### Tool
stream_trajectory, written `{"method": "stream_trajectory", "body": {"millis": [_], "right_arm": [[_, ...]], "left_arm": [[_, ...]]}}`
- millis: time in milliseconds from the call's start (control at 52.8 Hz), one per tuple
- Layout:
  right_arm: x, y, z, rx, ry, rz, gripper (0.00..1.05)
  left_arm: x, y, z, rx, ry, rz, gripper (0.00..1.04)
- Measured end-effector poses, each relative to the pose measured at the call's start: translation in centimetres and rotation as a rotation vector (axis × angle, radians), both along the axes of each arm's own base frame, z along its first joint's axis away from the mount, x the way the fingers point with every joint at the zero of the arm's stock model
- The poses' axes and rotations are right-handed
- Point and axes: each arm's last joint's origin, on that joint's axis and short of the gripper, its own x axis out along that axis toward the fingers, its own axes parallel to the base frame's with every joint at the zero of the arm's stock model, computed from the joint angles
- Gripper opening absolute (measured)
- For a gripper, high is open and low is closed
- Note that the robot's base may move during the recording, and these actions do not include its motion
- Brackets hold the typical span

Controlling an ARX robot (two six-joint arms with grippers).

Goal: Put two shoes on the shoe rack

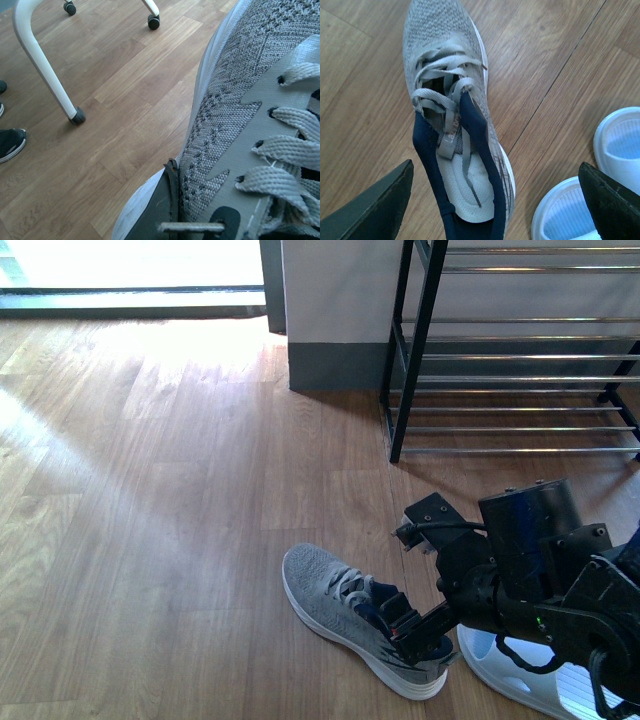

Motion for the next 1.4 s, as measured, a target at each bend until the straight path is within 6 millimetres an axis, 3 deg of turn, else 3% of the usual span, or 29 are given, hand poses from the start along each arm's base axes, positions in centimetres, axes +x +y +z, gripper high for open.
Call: {"method": "stream_trajectory", "body": {"millis": [587,758,1156,1251,1402], "right_arm": [[3.0,0.8,-5.8,-0.032,0.034,0.038,0.95],[3.9,1.2,-6.8,-0.040,0.023,0.026,0.71],[4.0,1.3,-6.9,-0.002,0.049,0.003,0.20],[3.7,1.5,-6.9,0.022,0.068,-0.014,0.01],[3.3,1.4,-6.5,0.045,0.078,-0.052,0.01]], "left_arm": [[0.0,0.0,0.0,0.000,0.000,0.000,0.02],[0.0,0.0,0.0,0.000,0.000,0.000,0.02],[0.0,0.0,0.0,0.000,0.000,0.000,0.02],[0.0,0.0,0.0,0.000,0.000,0.000,0.02],[0.0,0.0,0.0,0.000,0.000,0.000,0.02]]}}
